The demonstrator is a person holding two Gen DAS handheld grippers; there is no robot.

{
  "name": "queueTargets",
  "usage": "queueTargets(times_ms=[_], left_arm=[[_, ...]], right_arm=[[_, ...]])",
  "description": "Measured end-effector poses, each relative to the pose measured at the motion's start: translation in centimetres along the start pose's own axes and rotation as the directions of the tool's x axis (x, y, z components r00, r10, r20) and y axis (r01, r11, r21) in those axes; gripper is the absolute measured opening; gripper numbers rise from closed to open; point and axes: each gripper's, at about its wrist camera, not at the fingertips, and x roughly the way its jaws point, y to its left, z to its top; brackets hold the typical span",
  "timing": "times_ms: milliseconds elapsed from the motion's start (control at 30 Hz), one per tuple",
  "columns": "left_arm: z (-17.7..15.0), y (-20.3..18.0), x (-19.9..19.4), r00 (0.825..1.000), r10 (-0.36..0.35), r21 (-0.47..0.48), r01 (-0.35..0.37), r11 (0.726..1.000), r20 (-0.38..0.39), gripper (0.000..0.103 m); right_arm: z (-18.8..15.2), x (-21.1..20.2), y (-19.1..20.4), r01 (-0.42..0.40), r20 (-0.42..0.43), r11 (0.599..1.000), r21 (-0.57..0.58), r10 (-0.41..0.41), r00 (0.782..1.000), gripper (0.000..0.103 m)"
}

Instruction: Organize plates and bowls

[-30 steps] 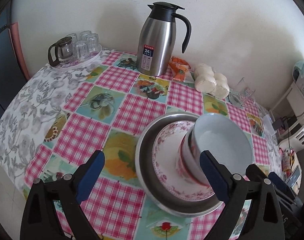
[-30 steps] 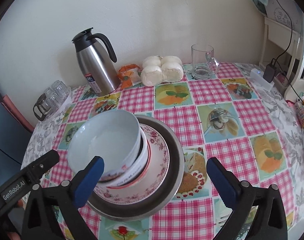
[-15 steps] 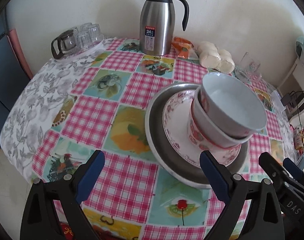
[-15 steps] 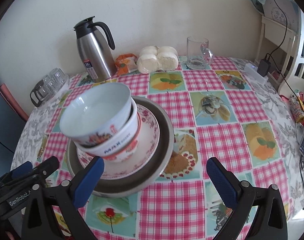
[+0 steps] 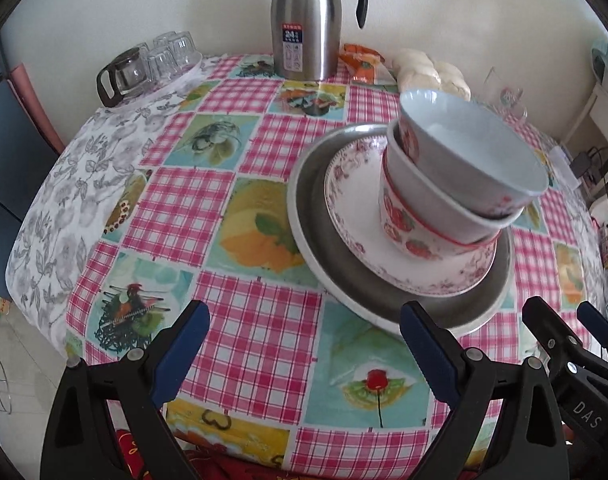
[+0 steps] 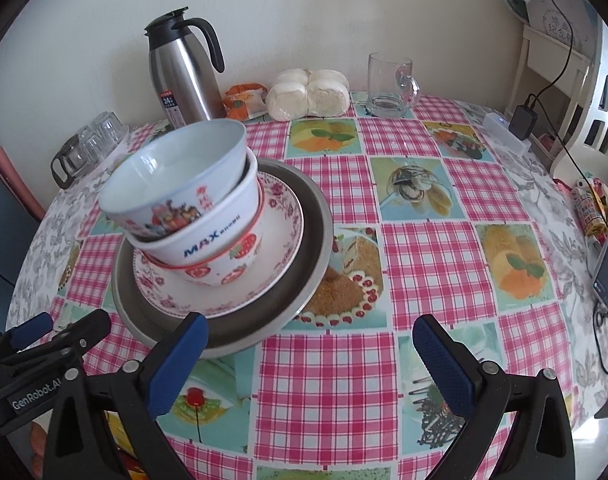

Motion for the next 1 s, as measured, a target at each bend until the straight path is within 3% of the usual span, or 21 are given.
queueTargets(times_ms=[500,1000], left_arm=[[-0.1,-0.6,1.8,0.997,0.008,0.017,-0.007,1.0,-0.078,0.096],[0.0,-0.9,2.7,0.994,0.011,0.025,-0.008,1.0,-0.11,0.096]], right_arm=[[-1.2,1.6,-1.1,0.011,-0.057,1.0,0.015,-0.01,0.998,0.103],[-1.2,2.2,-0.9,0.015,-0.071,1.0,-0.009,-0.015,0.997,0.103]])
